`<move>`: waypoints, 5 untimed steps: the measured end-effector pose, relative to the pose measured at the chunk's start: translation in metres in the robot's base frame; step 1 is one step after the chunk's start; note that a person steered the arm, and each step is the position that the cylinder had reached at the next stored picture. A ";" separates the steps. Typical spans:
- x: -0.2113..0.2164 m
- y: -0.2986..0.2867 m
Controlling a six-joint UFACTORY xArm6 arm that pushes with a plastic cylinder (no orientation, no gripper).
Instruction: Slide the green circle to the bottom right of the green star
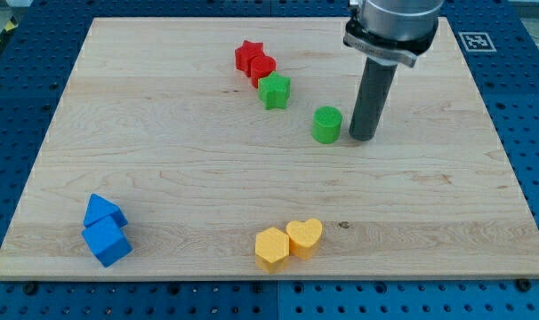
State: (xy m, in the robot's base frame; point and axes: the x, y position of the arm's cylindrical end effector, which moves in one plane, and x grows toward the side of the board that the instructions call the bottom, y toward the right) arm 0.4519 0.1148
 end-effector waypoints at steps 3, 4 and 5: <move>-0.006 -0.065; 0.002 -0.065; 0.008 -0.065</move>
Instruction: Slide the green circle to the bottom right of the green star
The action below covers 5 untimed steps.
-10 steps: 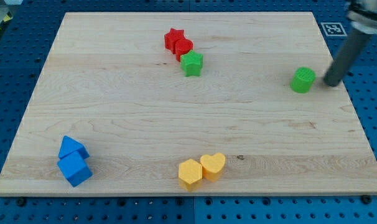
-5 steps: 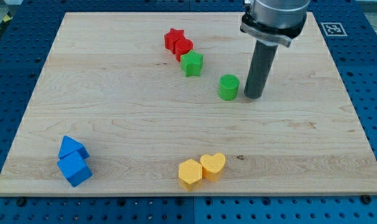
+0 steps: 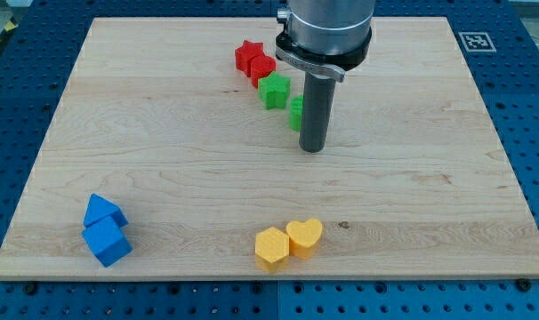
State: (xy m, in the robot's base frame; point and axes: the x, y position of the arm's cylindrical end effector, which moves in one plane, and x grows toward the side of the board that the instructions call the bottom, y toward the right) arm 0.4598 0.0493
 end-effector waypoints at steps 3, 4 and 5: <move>-0.025 0.058; -0.039 0.039; -0.039 0.007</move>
